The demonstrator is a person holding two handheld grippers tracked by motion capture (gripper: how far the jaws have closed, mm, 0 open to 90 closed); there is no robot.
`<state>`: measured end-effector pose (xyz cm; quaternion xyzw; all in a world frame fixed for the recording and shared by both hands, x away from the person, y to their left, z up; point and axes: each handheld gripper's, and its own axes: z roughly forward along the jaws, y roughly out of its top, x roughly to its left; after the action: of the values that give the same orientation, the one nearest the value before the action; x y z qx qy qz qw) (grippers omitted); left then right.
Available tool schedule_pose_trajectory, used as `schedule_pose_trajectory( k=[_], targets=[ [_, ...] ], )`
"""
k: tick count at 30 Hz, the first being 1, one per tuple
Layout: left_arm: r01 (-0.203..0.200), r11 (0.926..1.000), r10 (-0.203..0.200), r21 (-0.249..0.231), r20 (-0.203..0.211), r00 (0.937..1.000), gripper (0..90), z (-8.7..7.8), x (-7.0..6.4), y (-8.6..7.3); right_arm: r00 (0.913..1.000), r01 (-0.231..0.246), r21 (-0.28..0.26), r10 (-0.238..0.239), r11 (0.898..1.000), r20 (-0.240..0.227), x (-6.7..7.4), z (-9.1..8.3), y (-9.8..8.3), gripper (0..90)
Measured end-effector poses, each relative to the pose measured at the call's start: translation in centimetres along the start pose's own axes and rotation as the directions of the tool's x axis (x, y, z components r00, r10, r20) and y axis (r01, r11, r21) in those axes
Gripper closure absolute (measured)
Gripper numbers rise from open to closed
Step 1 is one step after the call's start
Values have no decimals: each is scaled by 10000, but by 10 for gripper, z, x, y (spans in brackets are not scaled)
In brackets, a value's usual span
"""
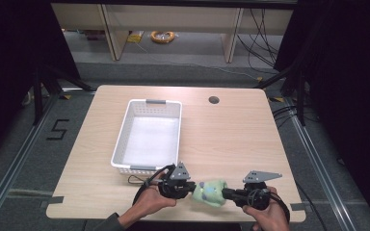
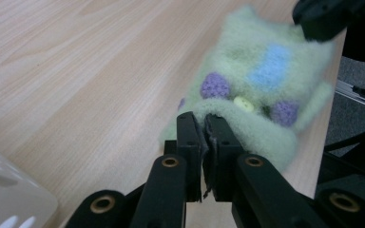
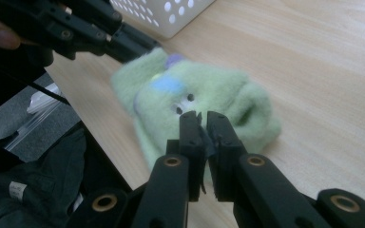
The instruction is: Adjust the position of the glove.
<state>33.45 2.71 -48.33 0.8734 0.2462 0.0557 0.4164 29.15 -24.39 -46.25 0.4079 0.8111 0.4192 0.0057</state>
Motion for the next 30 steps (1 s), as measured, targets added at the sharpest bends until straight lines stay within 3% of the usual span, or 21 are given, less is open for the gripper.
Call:
schedule_pose_trajectory(
  k=[1, 2, 4, 7, 9, 10, 12, 13, 14, 15, 16, 17, 18, 21, 22, 23, 24, 27, 28, 30],
  targets=[
    [-114, 9999, 114, -69, -24, 9999, 852, 2, 2, 0, 10000, -9, -10, 9, 10000, 51, 1, 1, -2, 860],
    [38, 10000, -38, 10, -24, 10000, 850, 3, 2, 0, 9995, 276, 3, -276, 9996, 160, -1, 3, -4, 860],
    [156, 9999, -156, 4, 40, 9999, 849, 7, 2, -3, 9999, 22, 150, -24, 9999, 98, 1, 4, -4, 860],
    [-151, 9997, 151, 181, 6, 9999, 842, 9, 4, -4, 9984, 352, 224, -361, 9991, 445, -3, 5, -7, 859],
    [-99, 9998, 100, 175, -70, 9999, 840, 10, 4, -5, 9987, 231, 270, -243, 9994, 441, -2, 6, -8, 858],
    [310, 9995, -310, -33, -104, 9995, 836, 11, 2, -6, 9992, 153, 380, -167, 9992, 358, -1, 6, -9, 857],
    [2, 9999, 0, 118, -152, 9999, 820, 10, 4, -7, 9994, 275, 401, -283, 9988, 183, -4, 8, -11, 853],
    [-5, 9999, 7, 139, -171, 9999, 806, 10, 4, -8, 9986, 244, 451, -264, 9987, 458, -5, 7, -12, 848],
    [123, 9999, -121, 115, -165, 9998, 795, 10, 4, -8, 9992, -95, 549, 74, 9984, 384, -3, 7, -13, 842],
    [277, 9995, -272, 176, -247, 9993, 789, 10, 4, -9, 9991, -52, 521, 30, 9986, 413, -4, 7, -13, 834],
    [155, 9997, -150, 201, -265, 9995, 775, 9, 4, -10, 9994, 125, 421, -138, 9990, 316, -6, 7, -14, 823],
    [365, 9991, -356, 213, -411, 9985, 760, 9, 4, -11, 9995, 106, 525, -122, 9986, 307, -5, 7, -14, 803],
    [167, 9997, -156, 193, -541, 9984, 726, 6, 4, -12, 9989, 133, 430, -152, 9990, 447, -4, 6, -15, 757],
    [276, 9996, -268, 79, -847, 9960, 677, 1, 3, -13, 9987, 155, 425, -176, 9990, 485, -4, 3, -15, 717],
    [369, 9993, -364, 36, -945, 9949, 659, -2, 2, -13, 9993, -147, 261, 139, 9996, 333, -3, 2, -14, 687],
    [282, 9996, -284, -35, -949, 9951, 659, -4, 3, -12, 9993, -147, 261, 139, 9996, 333, -3, 2, -14, 687],
    [521, 9986, -530, -118, -900, 9945, 645, -7, 1, -12, 9987, 105, 264, -118, 9996, 506, -5, -1, -13, 673],
    [682, 9975, -699, -203, -963, 9929, 606, -14, 0, -12, 9980, 28, 5, -28, 10000, 635, -6, -8, -10, 608],
    [754, 9966, -779, -326, -853, 9933, 574, -16, 0, -11, 9978, -69, -325, 90, 9994, 663, -8, -10, -8, 561],
    [1235, 9911, -1268, -493, -725, 9893, 564, -18, -3, -11, 9969, -265, -260, 283, 9993, 729, -8, -11, -7, 548]
  ],
)
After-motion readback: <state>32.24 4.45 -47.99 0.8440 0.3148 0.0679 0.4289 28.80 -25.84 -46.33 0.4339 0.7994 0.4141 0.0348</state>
